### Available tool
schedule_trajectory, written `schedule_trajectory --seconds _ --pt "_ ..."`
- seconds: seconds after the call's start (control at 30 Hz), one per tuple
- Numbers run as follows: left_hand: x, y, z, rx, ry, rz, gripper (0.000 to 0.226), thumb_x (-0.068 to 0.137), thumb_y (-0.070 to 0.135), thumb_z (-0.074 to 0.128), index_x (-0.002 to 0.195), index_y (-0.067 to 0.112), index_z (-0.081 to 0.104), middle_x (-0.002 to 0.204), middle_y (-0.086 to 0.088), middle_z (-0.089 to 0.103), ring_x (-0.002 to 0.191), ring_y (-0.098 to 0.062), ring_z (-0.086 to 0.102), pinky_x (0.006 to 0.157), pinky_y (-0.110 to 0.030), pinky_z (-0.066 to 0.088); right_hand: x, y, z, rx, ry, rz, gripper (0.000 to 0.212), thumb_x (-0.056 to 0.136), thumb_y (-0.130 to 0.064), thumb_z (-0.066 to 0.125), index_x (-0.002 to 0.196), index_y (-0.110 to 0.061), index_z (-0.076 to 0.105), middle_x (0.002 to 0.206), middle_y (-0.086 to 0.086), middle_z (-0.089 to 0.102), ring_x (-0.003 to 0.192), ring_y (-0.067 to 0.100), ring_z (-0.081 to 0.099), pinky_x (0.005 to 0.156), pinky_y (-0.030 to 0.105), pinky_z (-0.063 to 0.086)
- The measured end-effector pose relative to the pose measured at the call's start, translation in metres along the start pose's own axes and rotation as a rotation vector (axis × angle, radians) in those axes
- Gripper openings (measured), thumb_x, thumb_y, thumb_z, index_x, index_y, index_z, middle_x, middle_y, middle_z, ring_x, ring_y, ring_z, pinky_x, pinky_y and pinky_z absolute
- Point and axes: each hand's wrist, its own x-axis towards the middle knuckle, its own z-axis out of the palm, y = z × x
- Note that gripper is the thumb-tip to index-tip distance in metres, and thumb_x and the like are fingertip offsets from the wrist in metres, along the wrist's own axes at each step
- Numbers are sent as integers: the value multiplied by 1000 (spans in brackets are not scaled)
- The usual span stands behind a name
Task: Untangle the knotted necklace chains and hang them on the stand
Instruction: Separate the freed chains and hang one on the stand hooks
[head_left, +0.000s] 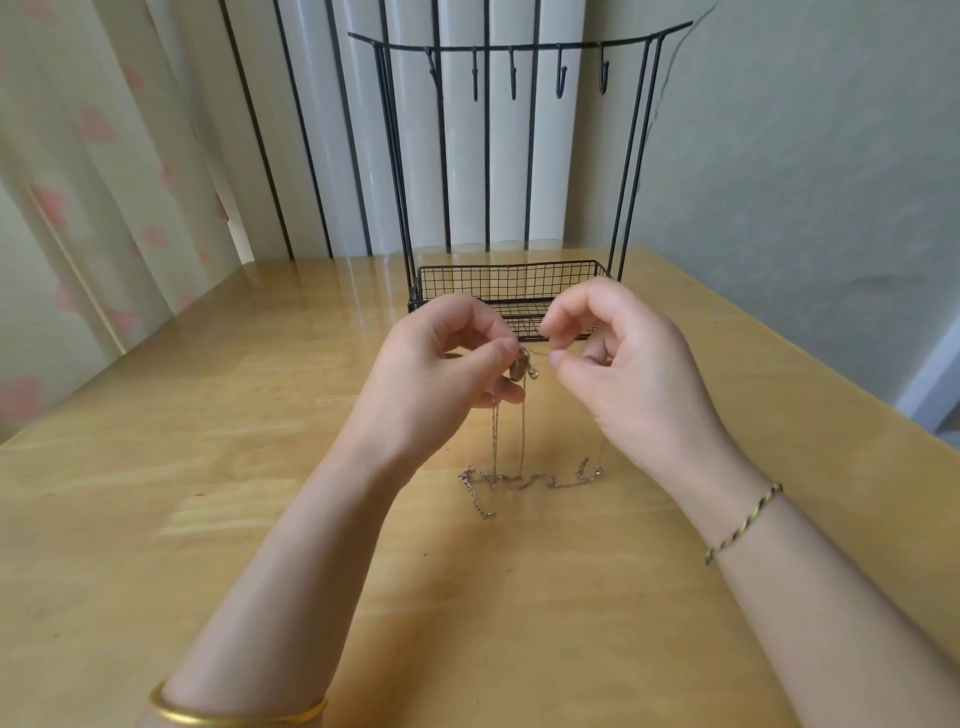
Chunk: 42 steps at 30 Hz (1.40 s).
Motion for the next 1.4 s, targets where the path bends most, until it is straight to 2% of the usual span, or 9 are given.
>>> schedule_trajectory --seconds 0.13,0.4,0.7,0.87,0.97,1.13,1.23,1.3,1.4 --pt "0 0 0 5 3 -32 11 90 6 58 79 9 58 63 3 67 65 -15 69 77 -43 56 -1 -2 -1 -21 10 5 31 72 3 61 65 -27 62 82 -10 52 51 1 41 54 12 35" --pt "0 -1 1 -36 -19 -55 9 90 7 59 81 9 59 65 2 68 66 -11 66 78 -39 55 -1 -3 1 -63 35 20 13 75 -12 70 68 -23 67 79 -10 54 55 0 43 56 11 34" --pt "1 -4 0 88 -24 67 7 87 4 62 80 7 62 77 -8 70 69 -11 63 73 -30 53 1 0 2 -131 27 24 20 77 -15 68 64 -29 64 78 -11 56 59 5 47 58 11 38" --pt "2 -4 1 133 -45 38 8 87 5 61 80 8 63 71 -3 68 66 -9 62 73 -29 52 0 3 4 -248 10 -48 10 77 -18 66 68 -23 65 78 -11 53 59 7 45 62 34 47" --pt "2 -4 1 133 -46 6 8 87 6 61 79 8 62 71 -4 69 67 -10 62 74 -30 52 0 3 5 -276 7 -39 11 76 -19 63 66 -23 60 79 -8 52 61 11 47 63 38 48" --pt "2 0 -1 89 -54 -41 10 89 5 57 80 10 58 75 -3 71 74 -15 64 76 -33 54 2 1 2 -132 0 61 11 76 -11 61 66 -15 60 76 -6 58 62 8 51 59 17 40" --pt "3 -1 -2 74 -58 -69 9 89 5 58 81 10 58 81 -7 71 90 -28 65 83 -38 52 2 2 2 48 -34 213 10 78 -10 57 68 -10 62 66 -3 60 67 15 60 59 28 48" --pt "4 -1 -3 57 -66 -93 12 88 4 57 79 12 58 85 -11 70 94 -32 64 87 -42 51 3 4 2 170 -66 320 15 79 -8 54 66 -11 60 65 -2 59 67 12 61 60 29 51" --pt "4 0 -4 -3 -106 -133 17 87 -1 55 77 13 56 78 -5 68 83 -21 63 85 -38 49 4 6 2 302 -104 438 19 81 -7 52 64 -12 58 69 2 60 69 14 63 70 33 52"
